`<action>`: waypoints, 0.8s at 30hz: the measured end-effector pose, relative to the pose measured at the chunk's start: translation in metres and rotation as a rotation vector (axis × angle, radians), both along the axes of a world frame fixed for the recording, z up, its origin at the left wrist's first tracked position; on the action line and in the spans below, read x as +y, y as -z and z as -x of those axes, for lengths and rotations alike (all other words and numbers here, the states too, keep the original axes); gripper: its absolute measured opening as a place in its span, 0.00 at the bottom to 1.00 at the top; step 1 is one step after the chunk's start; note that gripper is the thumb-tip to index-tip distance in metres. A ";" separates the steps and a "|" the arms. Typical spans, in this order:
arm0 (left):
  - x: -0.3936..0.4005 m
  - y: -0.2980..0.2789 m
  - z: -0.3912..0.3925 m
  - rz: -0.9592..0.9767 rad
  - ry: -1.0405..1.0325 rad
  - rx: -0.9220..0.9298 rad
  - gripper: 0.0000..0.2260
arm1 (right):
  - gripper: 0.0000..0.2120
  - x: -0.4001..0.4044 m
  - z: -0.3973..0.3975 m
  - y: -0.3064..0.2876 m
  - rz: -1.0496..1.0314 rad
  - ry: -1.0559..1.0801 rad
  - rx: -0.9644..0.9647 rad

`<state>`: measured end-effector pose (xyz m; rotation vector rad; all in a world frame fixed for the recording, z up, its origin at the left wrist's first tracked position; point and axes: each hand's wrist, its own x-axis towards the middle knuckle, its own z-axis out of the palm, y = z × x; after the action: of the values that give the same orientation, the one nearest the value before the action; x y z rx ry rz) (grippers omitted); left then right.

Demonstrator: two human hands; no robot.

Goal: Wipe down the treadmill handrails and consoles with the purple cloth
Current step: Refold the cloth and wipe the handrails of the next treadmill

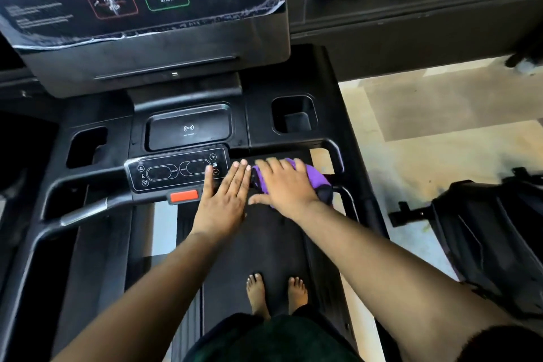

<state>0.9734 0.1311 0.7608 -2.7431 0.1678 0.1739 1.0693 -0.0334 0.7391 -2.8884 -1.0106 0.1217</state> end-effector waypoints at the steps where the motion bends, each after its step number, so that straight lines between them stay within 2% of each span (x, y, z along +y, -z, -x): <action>1: 0.001 -0.003 0.001 -0.026 -0.017 0.018 0.46 | 0.49 0.001 -0.001 0.000 -0.005 -0.040 -0.019; 4: 0.006 -0.009 0.005 -0.085 -0.005 0.081 0.44 | 0.49 -0.039 -0.009 0.004 0.059 -0.061 -0.080; 7: 0.008 -0.010 0.004 -0.057 0.013 0.094 0.43 | 0.43 -0.068 -0.014 0.002 0.107 0.117 -0.034; 11: 0.005 -0.010 0.001 -0.025 -0.009 0.106 0.46 | 0.37 -0.034 -0.035 -0.024 0.035 0.134 0.317; 12: 0.007 -0.009 0.001 -0.022 -0.006 0.109 0.46 | 0.37 -0.027 -0.034 -0.027 0.022 0.117 0.342; 14: 0.008 -0.010 0.001 -0.003 0.002 0.099 0.47 | 0.45 -0.017 -0.017 -0.019 0.013 0.122 0.189; 16: 0.010 -0.011 0.001 0.007 0.008 0.096 0.47 | 0.54 -0.013 0.024 -0.003 0.098 0.127 0.006; 17: 0.010 -0.012 0.000 0.006 0.006 0.110 0.47 | 0.55 -0.011 0.038 0.003 0.139 0.117 -0.051; 19: 0.009 -0.014 -0.001 -0.007 -0.001 0.157 0.46 | 0.48 -0.006 0.031 0.002 0.150 0.100 -0.047; 21: 0.007 -0.015 -0.001 -0.011 -0.013 0.177 0.47 | 0.38 -0.002 -0.004 -0.015 0.096 0.047 0.100; 23: 0.004 -0.016 -0.001 -0.007 -0.034 0.174 0.48 | 0.35 0.005 -0.037 -0.031 0.071 0.000 0.374; 24: 0.003 -0.016 0.000 -0.003 -0.046 0.184 0.48 | 0.35 0.008 -0.041 -0.032 0.058 -0.016 0.418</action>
<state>0.9738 0.1344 0.7771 -2.7270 0.1540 0.4392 1.1104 -0.0252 0.7714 -2.7281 -0.9590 0.7302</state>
